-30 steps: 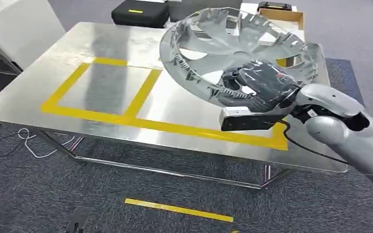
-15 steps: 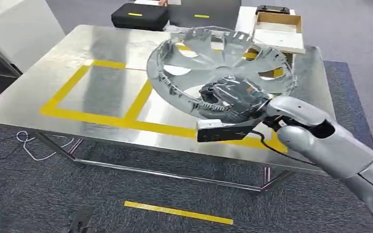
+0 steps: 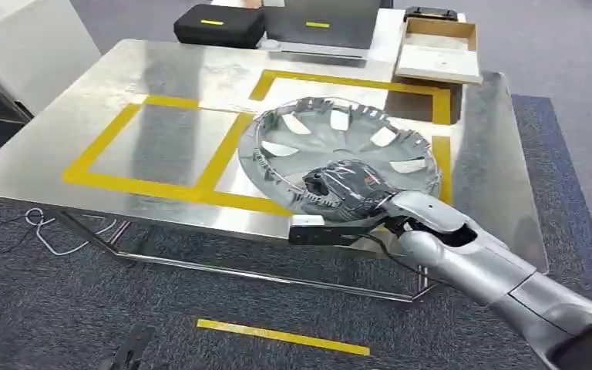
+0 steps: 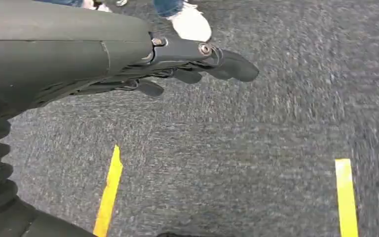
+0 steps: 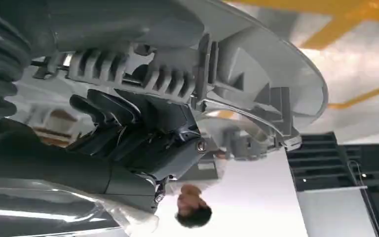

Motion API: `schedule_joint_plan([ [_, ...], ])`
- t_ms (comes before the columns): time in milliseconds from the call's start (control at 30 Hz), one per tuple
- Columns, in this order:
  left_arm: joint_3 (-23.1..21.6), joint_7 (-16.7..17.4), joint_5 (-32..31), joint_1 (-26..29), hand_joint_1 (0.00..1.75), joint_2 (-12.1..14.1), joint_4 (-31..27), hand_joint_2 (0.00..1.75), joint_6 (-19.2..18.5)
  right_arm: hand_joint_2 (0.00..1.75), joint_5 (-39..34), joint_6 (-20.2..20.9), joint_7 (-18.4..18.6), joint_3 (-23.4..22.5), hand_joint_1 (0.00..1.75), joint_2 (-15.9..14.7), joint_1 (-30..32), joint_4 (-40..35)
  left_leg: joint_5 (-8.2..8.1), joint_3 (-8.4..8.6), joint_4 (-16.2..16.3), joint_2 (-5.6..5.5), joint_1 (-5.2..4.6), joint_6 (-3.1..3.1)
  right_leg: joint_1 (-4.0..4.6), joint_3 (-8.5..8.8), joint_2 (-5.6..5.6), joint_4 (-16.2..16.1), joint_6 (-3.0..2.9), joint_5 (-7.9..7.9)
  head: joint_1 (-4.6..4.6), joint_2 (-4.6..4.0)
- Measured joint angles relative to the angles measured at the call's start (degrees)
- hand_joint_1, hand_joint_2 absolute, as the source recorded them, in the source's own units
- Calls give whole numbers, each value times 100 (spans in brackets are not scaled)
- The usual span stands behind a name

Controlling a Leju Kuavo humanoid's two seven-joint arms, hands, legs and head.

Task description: Take the parts from the cabinet and place them on the table.

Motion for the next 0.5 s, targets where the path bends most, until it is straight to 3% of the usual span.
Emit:
schedule_joint_plan([
  [33, -9, 0, -2, -6, 0, -9, 0, 175, 0, 175, 9, -9, 0, 0, 175, 35, 22, 33, 11, 5, -11, -2, -2, -32, -3, 2, -5, -19, -32, 20, -4, 0],
  [67, -28, 0, -2, -10, 0, 0, 0, 175, 0, 175, 28, -15, 0, -7, 175, 92, 22, 87, -78, -32, 72, -1, -1, -57, -59, 37, -21, -93, -62, 55, -7, 0],
  [100, -33, 0, -2, -8, 0, 2, 0, 175, 2, 175, 33, -28, 0, -17, 175, 129, 17, 131, -237, -109, 286, 0, -16, -84, -53, 56, -22, -109, -71, 61, -13, 0],
  [167, -39, 0, -2, -6, 0, 0, 0, 175, 0, 175, 33, -52, 0, -35, 175, 230, 24, 280, -666, -461, 1148, 0, -8, -118, -48, 67, -28, -100, -105, 50, -11, 0],
  [200, -39, 0, -2, -3, 0, -2, 0, 175, 0, 175, 35, -52, -2, -35, 175, 262, 53, 325, -805, -637, 1540, 0, -8, -126, -44, 68, -29, -94, -111, 46, -11, 0],
  [233, -41, 0, -2, 0, 0, -2, 0, 175, 0, 175, 35, -52, -4, -35, 175, 271, 81, 347, -807, -704, 1685, 1, -8, -131, -44, 69, -28, -87, -113, 44, -11, 0],
  [267, -41, 0, -2, 1, 0, -2, 0, 175, 0, 175, 35, -52, -7, -35, 175, 275, 99, 365, -691, -661, 1590, 1, -6, -135, -46, 69, -27, -73, -114, 41, -13, 0],
  [300, -41, 0, -2, 0, 0, -2, 0, 175, 0, 175, 35, -52, -9, -35, 175, 286, 100, 389, -489, -515, 1285, 2, 1, -133, -49, 68, -23, -54, -111, 32, -11, 0],
  [367, -44, 0, -2, -2, 0, 4, 0, 175, -34, 175, 37, -52, -7, -55, 175, 306, 98, 426, -11, -47, 320, 3, 15, -132, -62, 76, -17, -4, -79, -6, -9, 0],
  [400, -48, -7, -2, -12, 0, -2, 0, 175, -88, 175, 41, -55, -11, -83, 175, 323, 101, 459, -107, 60, 121, -5, -4, -130, -21, 41, -6, 26, -45, -25, -18, 0],
  [500, -74, -68, 0, -13, 0, -4, 0, 175, -280, 175, 90, -125, -26, -136, 175, 418, 154, 562, -83, 23, 72, -11, -22, -37, -32, -7, 10, 25, 6, 10, -28, 0],
])
